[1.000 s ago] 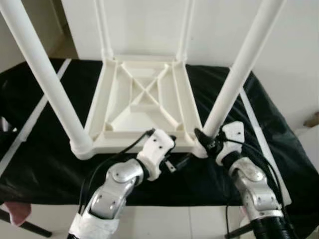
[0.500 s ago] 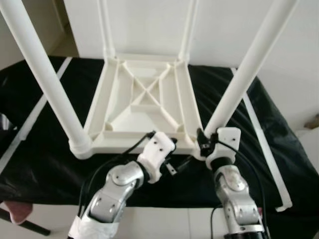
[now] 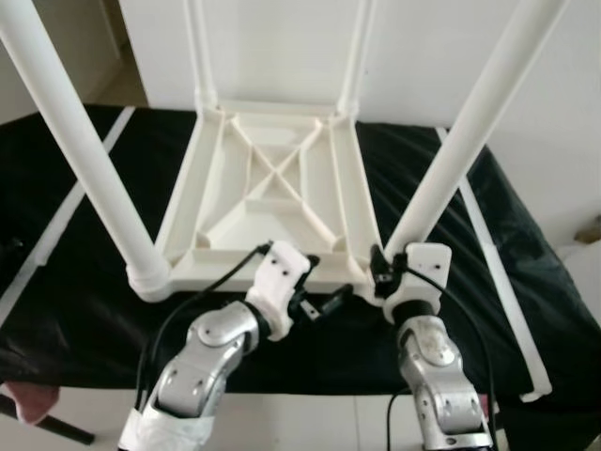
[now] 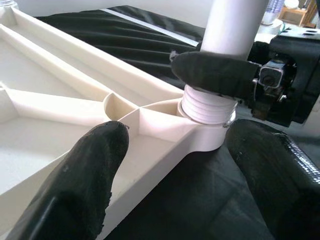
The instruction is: Building children table
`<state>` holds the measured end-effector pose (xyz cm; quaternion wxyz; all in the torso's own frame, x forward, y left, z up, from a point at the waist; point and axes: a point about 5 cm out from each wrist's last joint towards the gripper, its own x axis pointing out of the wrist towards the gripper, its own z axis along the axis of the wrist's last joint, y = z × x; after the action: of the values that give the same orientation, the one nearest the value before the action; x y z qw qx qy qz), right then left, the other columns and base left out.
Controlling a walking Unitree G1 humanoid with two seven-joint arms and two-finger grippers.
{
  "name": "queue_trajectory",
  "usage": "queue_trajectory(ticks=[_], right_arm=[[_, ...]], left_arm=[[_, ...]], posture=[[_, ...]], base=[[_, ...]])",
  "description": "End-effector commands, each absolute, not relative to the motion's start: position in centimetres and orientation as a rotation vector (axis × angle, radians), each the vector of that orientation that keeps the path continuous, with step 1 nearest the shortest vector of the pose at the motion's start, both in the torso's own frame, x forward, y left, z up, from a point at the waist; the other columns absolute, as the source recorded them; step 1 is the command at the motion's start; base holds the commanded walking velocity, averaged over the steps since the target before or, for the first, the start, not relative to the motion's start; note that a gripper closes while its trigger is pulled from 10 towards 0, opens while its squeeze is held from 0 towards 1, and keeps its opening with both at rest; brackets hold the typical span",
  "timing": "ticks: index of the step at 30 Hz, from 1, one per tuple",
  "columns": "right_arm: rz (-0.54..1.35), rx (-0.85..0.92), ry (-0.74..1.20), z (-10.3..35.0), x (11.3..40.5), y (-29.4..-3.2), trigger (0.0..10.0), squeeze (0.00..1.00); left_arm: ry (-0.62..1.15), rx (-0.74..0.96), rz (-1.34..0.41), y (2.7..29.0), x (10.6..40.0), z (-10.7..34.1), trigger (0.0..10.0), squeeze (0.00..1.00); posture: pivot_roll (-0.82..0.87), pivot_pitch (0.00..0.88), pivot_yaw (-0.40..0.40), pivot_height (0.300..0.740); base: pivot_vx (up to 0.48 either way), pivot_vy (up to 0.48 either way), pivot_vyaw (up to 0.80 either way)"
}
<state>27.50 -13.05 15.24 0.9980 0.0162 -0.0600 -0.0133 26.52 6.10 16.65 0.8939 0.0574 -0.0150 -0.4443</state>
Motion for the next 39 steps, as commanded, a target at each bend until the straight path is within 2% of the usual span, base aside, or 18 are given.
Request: queue_trajectory(ticks=[1,2,3,11,14,20,21,27,33,34,36,37,39], right_arm=[[-0.076,0.021,-0.06,14.1,27.1,-14.2,10.0,0.0],[-0.071,0.017,-0.06,14.1,27.0,-14.3,10.0,0.0],[-0.067,0.011,-0.06,14.1,27.0,-14.4,10.0,0.0],[-0.046,-0.024,-0.052,14.0,27.1,-15.3,10.0,0.0],[0.036,-0.03,-0.061,14.1,27.5,-15.6,10.0,0.0],[0.145,-0.077,-0.084,14.6,27.8,-15.9,10.0,0.0],[0.174,-0.079,-0.089,14.8,27.9,-16.1,10.0,0.0],[0.187,-0.067,-0.102,15.1,28.0,-16.3,10.0,0.0],[0.109,-0.02,-0.076,14.2,27.5,-14.7,10.0,0.0],[0.104,-0.015,-0.077,14.0,27.4,-14.3,10.0,0.47],[0.104,-0.015,-0.077,14.0,27.4,-14.3,10.0,0.47],[0.103,0.015,-0.071,13.9,27.4,-13.9,10.0,1.0],[0.108,0.052,-0.08,13.9,27.4,-13.6,10.0,1.0]], left_arm=[[-0.026,0.119,-0.916,6.4,26.5,16.5,3.8,1.0],[-0.029,0.111,-0.912,6.5,26.5,16.5,3.8,1.0],[-0.038,0.096,-0.913,6.7,26.5,16.7,0.0,0.0],[-0.059,0.161,-0.92,7.2,26.5,17.0,0.0,0.0],[-0.068,0.238,-0.93,7.6,26.5,17.2,0.0,0.0],[-0.067,0.276,-0.904,7.8,26.9,17.2,0.0,0.0],[-0.061,0.294,-0.901,7.8,27.0,17.1,10.0,0.0],[-0.056,0.319,-0.901,7.8,27.1,17.0,10.0,0.0],[-0.062,0.308,-0.892,7.8,27.1,17.1,10.0,0.0],[-0.064,0.314,-0.89,7.7,27.2,17.1,10.0,0.0],[-0.064,0.314,-0.89,7.7,27.2,17.1,10.0,0.0],[-0.066,0.318,-0.887,7.7,27.2,17.1,10.0,0.0],[-0.069,0.325,-0.886,7.7,27.2,17.2,10.0,0.0]], posture=[[-0.09,0.107,-0.03,0.74],[-0.09,0.107,-0.03,0.74],[-0.09,0.107,-0.029,0.74],[-0.09,0.113,-0.025,0.74],[-0.09,0.115,-0.02,0.74],[-0.09,0.116,-0.012,0.74],[-0.09,0.116,-0.013,0.74],[-0.08,0.114,-0.02,0.74],[-0.07,0.109,-0.021,0.74],[-0.06,0.108,-0.019,0.74],[-0.06,0.108,-0.019,0.74],[-0.06,0.108,-0.02,0.74],[-0.06,0.106,-0.014,0.74]], base=[[0.0,0.0,0.0],[0.0,0.0,0.0],[0.0,0.0,0.0],[0.0,0.0,0.0],[0.0,0.0,0.0],[0.0,0.0,0.0],[0.0,0.0,0.0],[0.0,0.0,0.0],[0.0,0.0,0.0],[0.0,0.0,0.0],[0.0,0.0,0.0],[0.0,0.0,0.0],[0.0,0.0,0.0]])
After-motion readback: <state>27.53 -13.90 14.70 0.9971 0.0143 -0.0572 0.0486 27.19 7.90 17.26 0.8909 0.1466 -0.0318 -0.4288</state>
